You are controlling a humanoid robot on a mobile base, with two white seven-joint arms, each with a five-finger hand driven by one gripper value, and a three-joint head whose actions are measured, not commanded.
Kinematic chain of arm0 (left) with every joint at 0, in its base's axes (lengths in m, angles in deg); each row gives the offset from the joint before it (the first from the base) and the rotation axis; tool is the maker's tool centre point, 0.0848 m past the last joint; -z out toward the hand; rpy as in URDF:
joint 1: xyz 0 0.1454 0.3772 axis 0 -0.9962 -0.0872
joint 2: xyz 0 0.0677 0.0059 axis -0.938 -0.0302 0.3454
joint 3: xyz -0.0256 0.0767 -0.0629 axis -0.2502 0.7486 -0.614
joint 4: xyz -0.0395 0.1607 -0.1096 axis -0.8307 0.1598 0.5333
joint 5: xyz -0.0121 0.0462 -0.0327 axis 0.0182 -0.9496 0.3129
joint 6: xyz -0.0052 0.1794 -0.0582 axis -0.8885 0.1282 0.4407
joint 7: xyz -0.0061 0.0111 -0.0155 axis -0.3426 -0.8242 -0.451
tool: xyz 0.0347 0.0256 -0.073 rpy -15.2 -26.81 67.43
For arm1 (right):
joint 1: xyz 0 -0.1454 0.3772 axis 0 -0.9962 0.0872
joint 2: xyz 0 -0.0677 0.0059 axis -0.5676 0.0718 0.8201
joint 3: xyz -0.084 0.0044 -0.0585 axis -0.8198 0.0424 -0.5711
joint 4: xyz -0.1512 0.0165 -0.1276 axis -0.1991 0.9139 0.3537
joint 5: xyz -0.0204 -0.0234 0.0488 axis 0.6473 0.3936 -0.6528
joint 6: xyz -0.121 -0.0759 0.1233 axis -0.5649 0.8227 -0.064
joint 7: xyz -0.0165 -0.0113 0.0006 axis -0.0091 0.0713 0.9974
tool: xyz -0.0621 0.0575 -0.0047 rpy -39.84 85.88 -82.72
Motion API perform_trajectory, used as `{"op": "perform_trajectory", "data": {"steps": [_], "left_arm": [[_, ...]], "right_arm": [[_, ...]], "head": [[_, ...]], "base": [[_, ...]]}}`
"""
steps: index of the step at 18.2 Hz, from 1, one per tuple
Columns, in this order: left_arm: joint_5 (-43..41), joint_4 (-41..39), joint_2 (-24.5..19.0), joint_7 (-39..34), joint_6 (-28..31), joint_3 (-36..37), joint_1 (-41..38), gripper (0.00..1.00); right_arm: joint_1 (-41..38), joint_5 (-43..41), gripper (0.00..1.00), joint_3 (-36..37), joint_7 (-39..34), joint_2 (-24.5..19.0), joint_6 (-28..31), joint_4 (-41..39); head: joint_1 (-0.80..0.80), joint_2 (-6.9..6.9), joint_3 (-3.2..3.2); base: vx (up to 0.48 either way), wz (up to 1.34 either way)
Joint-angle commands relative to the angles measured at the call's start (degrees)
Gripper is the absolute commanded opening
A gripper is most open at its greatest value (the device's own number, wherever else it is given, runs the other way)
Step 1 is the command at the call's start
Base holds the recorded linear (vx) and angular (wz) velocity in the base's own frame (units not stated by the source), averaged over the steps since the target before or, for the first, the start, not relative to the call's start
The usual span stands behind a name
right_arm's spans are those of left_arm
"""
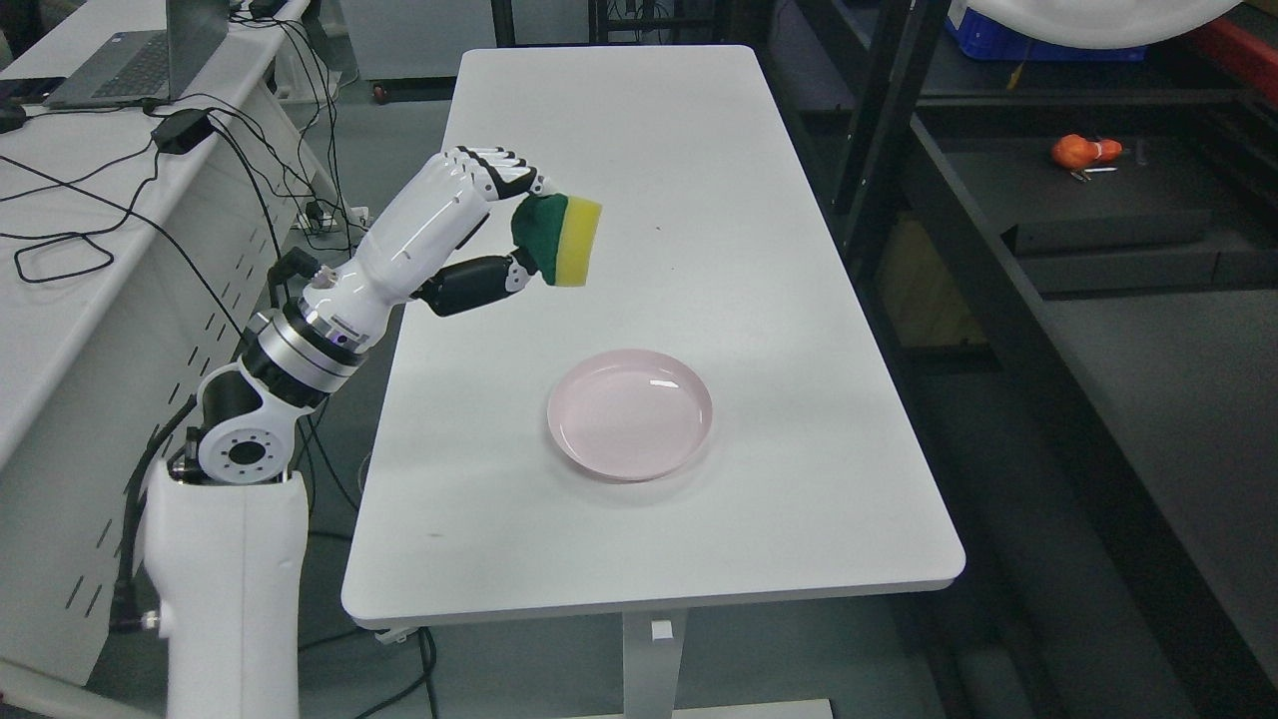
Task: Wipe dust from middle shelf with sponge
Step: 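Hold the sponge up in the left hand while turning toward the shelf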
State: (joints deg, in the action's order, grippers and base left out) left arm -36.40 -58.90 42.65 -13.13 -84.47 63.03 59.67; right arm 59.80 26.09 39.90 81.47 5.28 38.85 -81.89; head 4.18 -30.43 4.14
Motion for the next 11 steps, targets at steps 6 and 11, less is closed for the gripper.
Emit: {"op": "perform_trajectory", "data": {"steps": [6, 11], "left_arm": [[0.09, -1.7, 0.15, -0.46, 0.03, -2.6, -4.48, 0.0], [0.18, -1.7, 0.15, -0.64, 0.03, -3.66, -5.11, 0.0]], "right_arm": [[0.01, 0.0, 1.0, 0.0, -0.05, 1.0, 4.16, -1.0], [0.01, 0.0, 1.0, 0.0, 0.04, 1.0, 4.25, -1.0]], "head": [[0.0, 0.0, 0.0], [0.0, 0.0, 0.0]], "base": [[-0.227, -0.2], [-0.227, -0.6]]}}
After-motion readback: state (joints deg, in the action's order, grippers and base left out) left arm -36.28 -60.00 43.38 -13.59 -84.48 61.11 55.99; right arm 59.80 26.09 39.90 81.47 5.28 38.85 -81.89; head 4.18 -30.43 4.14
